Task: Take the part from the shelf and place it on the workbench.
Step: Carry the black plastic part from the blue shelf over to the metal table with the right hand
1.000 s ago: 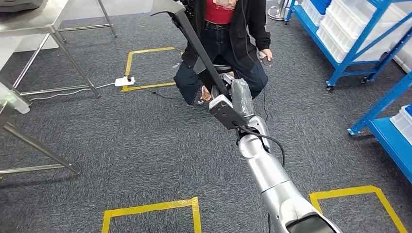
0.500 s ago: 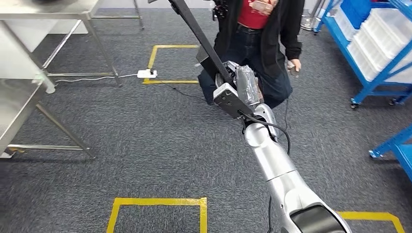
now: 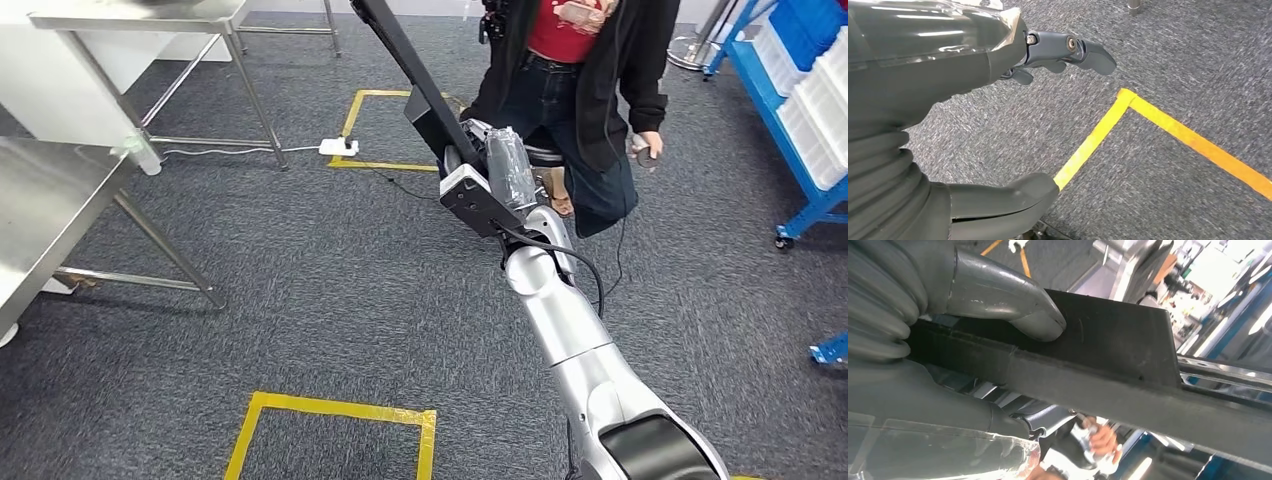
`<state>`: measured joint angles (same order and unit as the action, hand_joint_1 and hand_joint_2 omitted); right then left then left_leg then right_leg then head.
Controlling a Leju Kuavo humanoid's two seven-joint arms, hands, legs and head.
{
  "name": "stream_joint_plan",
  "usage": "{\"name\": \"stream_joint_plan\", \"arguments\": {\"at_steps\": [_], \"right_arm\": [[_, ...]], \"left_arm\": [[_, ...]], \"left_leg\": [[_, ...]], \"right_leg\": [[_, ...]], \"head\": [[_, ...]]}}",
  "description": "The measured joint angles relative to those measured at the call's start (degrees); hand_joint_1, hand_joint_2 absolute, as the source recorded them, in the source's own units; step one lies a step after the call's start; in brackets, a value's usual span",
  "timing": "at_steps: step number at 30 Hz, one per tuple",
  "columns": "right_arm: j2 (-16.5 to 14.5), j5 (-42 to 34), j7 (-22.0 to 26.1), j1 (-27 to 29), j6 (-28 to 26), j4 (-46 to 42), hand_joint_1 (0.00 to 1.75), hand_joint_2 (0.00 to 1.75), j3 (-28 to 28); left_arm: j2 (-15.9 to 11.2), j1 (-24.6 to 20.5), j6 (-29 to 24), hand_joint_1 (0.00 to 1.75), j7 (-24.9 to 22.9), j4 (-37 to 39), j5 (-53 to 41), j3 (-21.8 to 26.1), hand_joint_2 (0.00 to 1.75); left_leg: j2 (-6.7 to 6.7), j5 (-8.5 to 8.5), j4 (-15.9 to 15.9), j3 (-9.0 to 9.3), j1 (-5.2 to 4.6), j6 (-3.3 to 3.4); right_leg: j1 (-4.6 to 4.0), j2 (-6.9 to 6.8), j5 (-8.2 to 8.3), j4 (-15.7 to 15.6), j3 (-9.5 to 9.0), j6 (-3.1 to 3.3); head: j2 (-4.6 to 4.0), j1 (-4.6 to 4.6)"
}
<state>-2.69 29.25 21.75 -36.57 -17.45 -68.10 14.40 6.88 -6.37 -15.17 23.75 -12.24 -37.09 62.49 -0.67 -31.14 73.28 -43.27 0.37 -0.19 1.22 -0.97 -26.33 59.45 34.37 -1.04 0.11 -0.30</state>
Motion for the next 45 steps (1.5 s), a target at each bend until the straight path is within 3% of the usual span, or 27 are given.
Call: {"name": "stream_joint_plan", "arguments": {"at_steps": [1,2,3,5,7,10,12,14,16,17,18,20,21,23,25,27,29,31,32,34,36,37,38,40,42,43,45], "right_arm": [[-0.1,0.0,0.2,-0.1,-0.1,0.4,1.75,1.75,0.0],[-0.2,-0.1,0.5,-0.3,-0.2,1.0,1.75,1.75,0.0],[-0.3,-0.3,0.9,-0.5,-0.4,1.5,1.75,1.75,0.0],[-0.5,-0.6,1.8,-1.2,-0.8,2.4,1.75,1.75,0.0],[-0.5,-0.8,2.4,-2.1,-1.2,3.3,1.75,1.75,0.0],[-0.5,-0.9,2.9,-2.9,-1.3,4.2,1.75,1.75,0.0],[-0.5,-0.9,3.0,-3.2,-1.4,4.6,1.75,1.75,0.0],[-0.3,-1.0,3.1,-3.5,-1.4,5.1,1.75,1.75,0.0],[-0.2,-1.1,3.2,-3.6,-1.4,5.9,1.75,1.75,0.0],[-0.2,-1.1,3.2,-3.6,-1.4,6.3,1.75,1.75,0.0],[-0.2,-1.1,3.2,-3.7,-1.4,6.6,1.75,1.75,0.0],[-0.2,-1.2,3.3,-4.2,-1.4,7.2,1.75,1.75,0.0],[-0.4,-1.2,3.3,-4.6,-1.4,7.5,1.75,1.75,0.0],[-0.7,-1.3,3.5,-5.4,-1.5,8.2,1.75,1.75,0.1],[-1.0,-1.4,3.5,-5.9,-1.7,8.9,1.75,1.75,0.2],[-1.4,-1.5,3.5,-6.4,-1.9,9.3,1.75,1.75,0.2],[-1.5,-1.7,3.6,-6.6,-2.2,9.6,1.75,1.75,0.2],[-1.5,-1.8,3.7,-6.6,-2.2,9.9,1.75,1.75,0.2],[-1.4,-1.8,3.7,-6.6,-2.2,10.2,1.75,1.75,0.2],[-1.4,-1.8,3.7,-6.6,-2.2,10.4,1.75,1.75,0.2],[-1.3,-1.8,3.7,-6.7,-2.3,10.5,1.75,1.75,0.2],[-1.3,-1.8,3.7,-6.7,-2.3,10.6,1.75,1.75,0.2],[-1.3,-1.8,3.8,-6.8,-2.3,10.6,1.75,1.75,0.2],[-1.3,-1.8,3.8,-6.9,-2.3,10.7,1.75,1.75,0.2],[-1.3,-1.8,3.8,-6.9,-2.3,10.7,1.75,1.75,0.2],[-1.2,-1.8,3.9,-7.0,-2.3,10.7,1.75,1.75,0.2],[-0.8,-1.8,3.9,-6.8,-2.3,10.8,1.75,1.75,0.2]], "left_arm": [[0.0,0.0,0.0,0.0,0.0,0.0,0.0,0.0,1.75],[0.0,0.0,0.1,0.0,0.1,0.0,0.0,0.0,1.75],[0.0,0.1,0.1,0.0,0.1,0.0,0.0,0.0,1.75],[-0.1,0.0,0.2,0.0,0.2,0.0,-0.1,0.0,1.75],[-0.2,-0.1,0.3,0.0,0.4,0.0,-0.2,0.0,1.75],[-0.3,-0.2,0.6,0.0,0.6,0.0,-0.2,0.0,1.75],[-0.4,-0.3,0.6,0.0,0.6,0.0,-0.3,0.0,1.75],[-0.4,-0.5,0.6,0.0,0.7,0.0,-0.3,0.0,1.75],[-0.4,-0.6,0.6,0.0,0.6,0.0,-0.3,0.0,1.75],[-0.4,-0.6,0.6,0.0,0.6,0.0,-0.3,0.0,1.75],[-0.4,-0.6,0.6,0.0,0.6,0.0,-0.3,0.0,1.75],[-0.4,-0.6,0.6,0.0,0.6,0.0,-0.3,0.0,1.75],[-0.4,-0.6,0.6,0.0,0.5,0.0,-0.3,0.0,1.75],[-0.5,-0.5,0.6,0.0,0.5,0.0,-0.3,0.1,1.75],[-0.7,-0.3,0.5,0.0,0.4,0.0,-0.3,0.1,1.75],[-0.9,-0.2,0.5,0.0,0.5,0.1,-0.4,0.1,1.75],[-0.9,-0.2,0.5,0.0,0.5,0.1,-0.5,0.1,1.75],[-0.9,-0.2,0.5,0.0,0.5,0.1,-0.6,0.1,1.75],[-0.8,-0.2,0.5,0.0,0.5,0.1,-0.6,0.1,1.75],[-0.9,-0.2,0.5,0.0,0.4,0.1,-0.7,0.1,1.75],[-0.9,-0.3,0.5,0.0,0.4,0.1,-0.7,0.1,1.75],[-0.9,-0.4,0.5,0.0,0.4,0.1,-0.7,0.1,1.75],[-0.9,-0.5,0.5,0.0,0.4,0.1,-0.7,0.1,1.75],[-1.0,-0.5,0.5,0.0,0.4,0.1,-0.7,0.1,1.75],[-0.9,-0.5,0.5,0.0,0.4,0.1,-0.7,0.1,1.75],[-0.8,-0.6,0.5,0.0,0.4,0.1,-0.7,0.1,1.75],[-0.8,-0.7,0.5,0.0,0.4,0.1,-0.8,0.1,1.75]], "left_leg": [[0.14,-0.31,1.9,-1.04,0.03,0.03],[0.2,0.5,1.4,-0.89,0.03,0.16],[0.38,2.16,-1.3,0.47,0.0,0.38],[2.18,5.44,-9.2,4.73,-0.39,1.01],[3.71,6.49,-13.6,6.98,-1.0,1.53],[2.59,6.66,-14.6,7.34,-1.24,2.32],[1.6,7.21,-15.4,8.01,-0.93,2.98],[0.54,7.48,-15.7,8.2,-0.78,3.36],[-0.82,7.5,-15.7,8.17,-0.8,3.46],[-1.55,7.5,-15.6,8.17,-0.8,3.45],[-2.25,7.48,-15.6,8.2,-0.78,3.42],[-3.49,7.33,-15.2,8.06,-0.8,3.14],[-4.01,7.19,-15.0,7.83,-0.87,2.9],[-4.8,7.03,-14.6,7.34,-0.84,2.3],[-5.27,6.95,-14.6,7.15,-0.55,1.62],[-3.66,5.65,-12.7,6.26,-0.5,0.86],[-1.13,2.55,-6.7,3.22,-0.31,0.18],[-0.18,0.25,-0.2,-0.42,0.1,-0.27],[0.02,0.5,0.7,-1.16,0.24,-0.4],[0.78,3.76,-3.8,0.81,0.36,-0.39],[2.77,6.8,-11.3,4.64,0.11,0.05],[3.39,7.36,-13.5,5.8,-0.1,0.4],[3.58,7.35,-14.4,6.26,-0.34,0.75],[2.47,7.43,-14.6,6.42,-0.55,1.51],[1.54,7.8,-15.3,6.98,-0.43,2.3],[1.11,7.97,-15.6,7.26,-0.28,2.66],[0.04,8.02,-15.7,7.35,-0.18,3.06]], "right_leg": [[-0.12,-0.53,-0.05,0.0,0.01,0.06],[-0.22,-1.05,-0.08,0.0,0.0,0.09],[-0.29,-1.52,-0.11,0.0,-0.03,0.12],[-0.53,-2.4,-0.19,0.0,-0.14,0.15],[-0.77,-3.19,-0.29,-0.1,-0.2,0.02],[-0.88,-4.11,-0.57,-0.2,-0.53,-0.62],[-0.9,-2.43,-1.96,2.4,0.5,-0.78],[-0.74,-0.18,-4.77,9.3,3.92,-0.43],[-0.65,0.51,-6.45,15.3,7.22,-0.55],[-0.62,0.62,-6.07,15.6,7.63,-0.93],[-0.57,0.69,-4.82,13.6,6.87,-1.44],[-0.2,1.83,-1.42,5.7,3.53,-2.39],[0.02,2.47,-0.13,2.5,2.09,-2.43],[0.12,3.17,0.77,-0.3,0.89,-1.85],[0.08,2.31,0.89,-0.4,0.68,-0.94],[0.32,1.53,0.98,-0.7,0.43,-0.16],[0.28,0.72,0.88,-0.8,0.31,0.45],[0.1,-0.22,0.75,-0.8,0.29,0.76],[0.06,-0.7,0.68,-0.8,0.28,0.83],[0.05,-1.57,0.5,-0.8,0.12,0.75],[-0.21,-2.31,0.2,-0.8,-0.18,0.37],[-0.38,-2.65,0.04,-0.8,-0.32,0.12],[-0.54,-3.05,-0.11,-0.8,-0.46,-0.16],[-0.74,-3.84,-0.39,-1.0,-0.76,-0.76],[-0.69,-2.79,-1.32,0.5,-0.28,-1.12],[-0.67,-1.69,-2.37,2.9,0.88,-1.08],[-0.5,0.17,-5.11,10.7,4.94,-0.75]], "head": [[0.0,-0.01],[0.0,0.0],[0.0,0.0],[0.0,0.0],[0.0,0.02],[0.0,0.06],[0.0,0.11],[0.0,0.19],[0.0,0.25],[0.0,0.27],[0.0,0.26],[0.0,0.28],[0.0,0.25],[0.0,0.21],[0.0,0.21],[0.0,0.01],[0.0,-0.23],[0.0,-0.23],[0.0,-0.23],[0.0,-0.23],[0.0,-0.21],[0.0,-0.18],[0.0,-0.14],[0.0,-0.09],[0.0,-0.07],[0.0,-0.02],[0.0,0.04]]}}
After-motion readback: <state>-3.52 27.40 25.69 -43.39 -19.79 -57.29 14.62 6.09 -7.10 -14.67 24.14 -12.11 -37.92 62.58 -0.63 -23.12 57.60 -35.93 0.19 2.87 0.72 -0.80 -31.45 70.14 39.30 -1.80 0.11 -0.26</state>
